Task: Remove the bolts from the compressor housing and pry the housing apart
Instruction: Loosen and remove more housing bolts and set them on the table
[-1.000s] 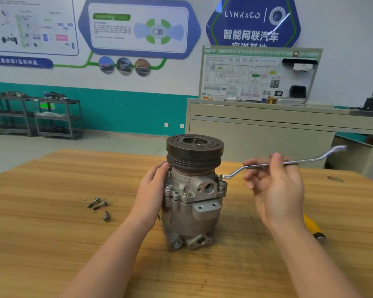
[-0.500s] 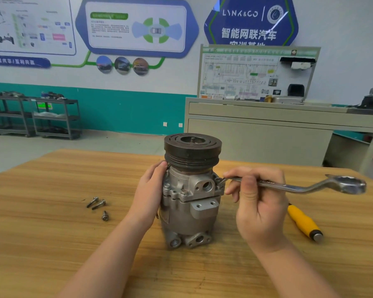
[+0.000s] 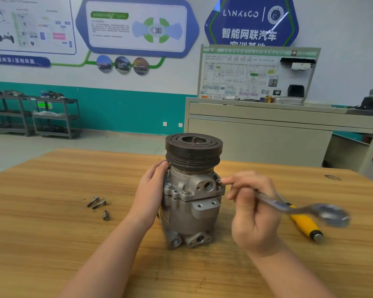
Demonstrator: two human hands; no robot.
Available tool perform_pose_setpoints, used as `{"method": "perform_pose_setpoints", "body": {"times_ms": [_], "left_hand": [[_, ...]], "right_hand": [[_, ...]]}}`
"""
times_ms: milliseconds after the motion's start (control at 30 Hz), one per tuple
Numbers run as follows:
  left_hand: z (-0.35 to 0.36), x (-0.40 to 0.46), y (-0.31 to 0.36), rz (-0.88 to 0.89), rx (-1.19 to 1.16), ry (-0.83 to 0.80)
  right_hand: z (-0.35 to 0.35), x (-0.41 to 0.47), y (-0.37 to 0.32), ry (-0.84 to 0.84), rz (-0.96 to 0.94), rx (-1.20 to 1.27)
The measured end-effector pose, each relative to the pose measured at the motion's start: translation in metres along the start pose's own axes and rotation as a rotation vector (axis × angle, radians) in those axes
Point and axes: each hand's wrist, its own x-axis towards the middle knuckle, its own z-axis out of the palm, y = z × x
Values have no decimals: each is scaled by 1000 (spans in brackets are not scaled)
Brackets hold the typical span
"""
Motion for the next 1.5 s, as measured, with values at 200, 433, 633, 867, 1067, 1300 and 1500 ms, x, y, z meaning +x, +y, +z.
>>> {"method": "perform_pose_setpoints", "body": {"times_ms": [200, 433, 633, 867, 1067, 1300, 1500], "left_hand": [[0, -1, 2, -5, -10, -1], [0, -3, 3, -1, 4, -5], [0, -3, 2, 0, 16, 3], [-1, -2, 2, -10, 11, 3], [0, -3, 3, -3, 25, -3], [-1, -3, 4, -5, 17, 0], [1, -4, 6, -2, 21, -5]], "right_hand": [[-5, 13, 13, 559, 799, 442], [-16, 27, 36, 497, 1119, 722], [-14, 24, 7, 378, 602, 227], [-8, 12, -1, 129, 219, 26], [-1, 0, 3, -33, -46, -129], [1, 8, 8, 551, 698, 312], [-19, 25, 42, 524, 1331, 795]]}}
